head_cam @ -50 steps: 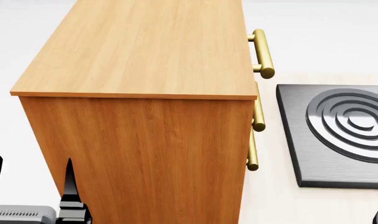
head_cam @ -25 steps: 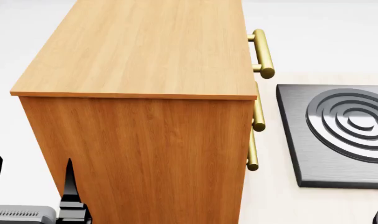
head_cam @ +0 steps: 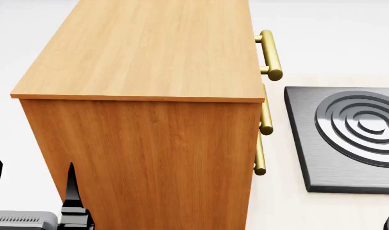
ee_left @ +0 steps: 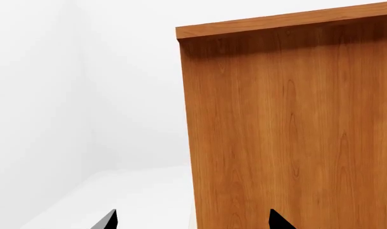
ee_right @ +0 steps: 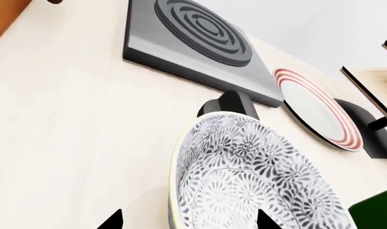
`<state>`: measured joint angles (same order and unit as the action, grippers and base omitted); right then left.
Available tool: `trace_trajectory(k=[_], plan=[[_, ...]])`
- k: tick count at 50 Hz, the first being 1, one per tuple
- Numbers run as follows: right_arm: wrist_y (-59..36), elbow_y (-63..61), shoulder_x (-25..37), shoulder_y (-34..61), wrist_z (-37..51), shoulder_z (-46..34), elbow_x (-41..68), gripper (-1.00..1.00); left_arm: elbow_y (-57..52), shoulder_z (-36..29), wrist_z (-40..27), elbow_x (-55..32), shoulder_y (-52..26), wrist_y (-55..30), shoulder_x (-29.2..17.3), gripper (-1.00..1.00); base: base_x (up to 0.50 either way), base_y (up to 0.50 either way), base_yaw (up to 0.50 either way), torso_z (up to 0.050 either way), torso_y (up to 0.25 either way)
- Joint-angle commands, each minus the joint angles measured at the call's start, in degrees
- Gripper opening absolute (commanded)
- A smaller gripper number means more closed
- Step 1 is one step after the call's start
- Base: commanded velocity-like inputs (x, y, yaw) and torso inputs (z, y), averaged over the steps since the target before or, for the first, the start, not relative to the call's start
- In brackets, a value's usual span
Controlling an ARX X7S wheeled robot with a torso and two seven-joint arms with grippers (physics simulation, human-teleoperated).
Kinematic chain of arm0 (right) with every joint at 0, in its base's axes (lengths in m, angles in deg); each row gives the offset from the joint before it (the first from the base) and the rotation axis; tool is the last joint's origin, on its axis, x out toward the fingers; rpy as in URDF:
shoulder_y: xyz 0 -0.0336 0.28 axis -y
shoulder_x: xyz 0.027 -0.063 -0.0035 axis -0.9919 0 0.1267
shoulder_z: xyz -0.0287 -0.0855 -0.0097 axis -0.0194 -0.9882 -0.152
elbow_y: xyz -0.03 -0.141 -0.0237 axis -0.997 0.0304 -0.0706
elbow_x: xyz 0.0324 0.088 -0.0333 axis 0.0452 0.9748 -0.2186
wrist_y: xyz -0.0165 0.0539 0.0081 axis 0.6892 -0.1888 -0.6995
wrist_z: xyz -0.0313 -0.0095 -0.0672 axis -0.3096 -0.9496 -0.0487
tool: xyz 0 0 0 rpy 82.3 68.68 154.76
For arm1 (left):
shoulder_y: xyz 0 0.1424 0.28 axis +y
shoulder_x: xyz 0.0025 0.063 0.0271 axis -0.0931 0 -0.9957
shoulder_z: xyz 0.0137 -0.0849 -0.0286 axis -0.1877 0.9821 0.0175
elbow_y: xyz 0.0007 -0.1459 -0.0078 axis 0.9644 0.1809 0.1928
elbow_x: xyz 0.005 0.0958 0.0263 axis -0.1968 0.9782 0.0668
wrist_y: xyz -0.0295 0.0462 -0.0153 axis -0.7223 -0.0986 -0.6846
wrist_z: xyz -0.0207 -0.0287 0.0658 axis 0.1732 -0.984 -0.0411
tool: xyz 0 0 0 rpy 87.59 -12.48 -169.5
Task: Put the bowl on the top of the cabinet.
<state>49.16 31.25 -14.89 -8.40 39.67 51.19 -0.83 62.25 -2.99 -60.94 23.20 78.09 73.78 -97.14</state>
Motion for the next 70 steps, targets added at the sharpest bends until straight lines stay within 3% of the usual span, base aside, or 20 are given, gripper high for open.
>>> trace_trajectory(k=[1, 70], plan=[[0.0, 0.6, -0.3, 0.2, -0.4, 0.0, 0.0, 1.0, 0.2, -0.1, -0.2, -0.1, 0.0, 0.3, -0.1, 1.0, 0.0, 0.0, 0.0, 0.0, 0.0], [-0.3, 3.1, -1.7, 1.5, -2.0, 0.3, 0.4, 1.0, -0.1, -0.8, -1.3, -0.8, -0.1, 0.4, -1.1, 1.0, 0.0, 0.0, 0.0, 0.0, 0.0]])
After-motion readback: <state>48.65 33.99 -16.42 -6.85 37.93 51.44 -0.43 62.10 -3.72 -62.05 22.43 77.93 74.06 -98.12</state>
